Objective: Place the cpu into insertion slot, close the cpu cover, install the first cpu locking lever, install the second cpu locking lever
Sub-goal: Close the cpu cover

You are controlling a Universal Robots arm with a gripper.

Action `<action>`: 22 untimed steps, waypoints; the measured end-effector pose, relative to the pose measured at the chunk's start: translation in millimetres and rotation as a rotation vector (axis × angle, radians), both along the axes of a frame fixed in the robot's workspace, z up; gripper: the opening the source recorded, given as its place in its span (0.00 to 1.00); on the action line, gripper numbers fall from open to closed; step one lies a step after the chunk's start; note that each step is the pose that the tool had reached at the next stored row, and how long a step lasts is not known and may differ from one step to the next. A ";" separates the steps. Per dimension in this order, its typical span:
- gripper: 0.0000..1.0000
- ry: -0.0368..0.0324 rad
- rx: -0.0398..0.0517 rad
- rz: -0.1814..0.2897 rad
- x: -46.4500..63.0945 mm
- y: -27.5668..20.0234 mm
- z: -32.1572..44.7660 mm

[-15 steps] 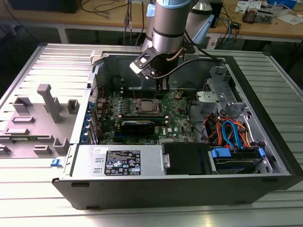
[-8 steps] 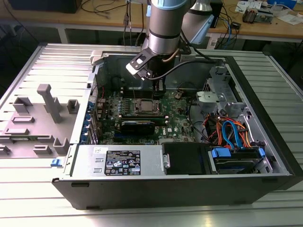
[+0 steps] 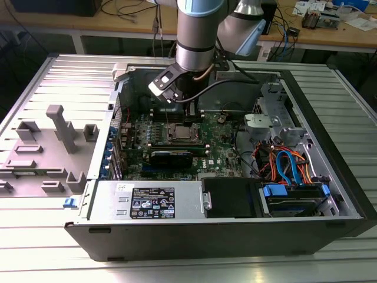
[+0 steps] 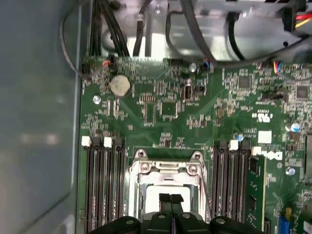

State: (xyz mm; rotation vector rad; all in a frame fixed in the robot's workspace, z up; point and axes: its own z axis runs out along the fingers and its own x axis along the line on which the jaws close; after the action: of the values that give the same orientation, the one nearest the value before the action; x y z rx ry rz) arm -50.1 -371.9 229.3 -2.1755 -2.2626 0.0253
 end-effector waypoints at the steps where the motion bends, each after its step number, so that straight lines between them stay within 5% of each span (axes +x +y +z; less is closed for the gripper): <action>1: 0.11 0.0000 0.0001 0.000 -1.7 0.0 -1.8; 10: 0.11 0.0000 0.0002 0.005 -25.1 0.1 -11.2; 22: 0.11 0.0000 -0.0001 0.005 -28.7 0.0 -21.3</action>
State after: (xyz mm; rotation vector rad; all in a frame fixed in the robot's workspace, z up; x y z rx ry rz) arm -78.8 -371.9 208.1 -2.1695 -2.2685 0.0255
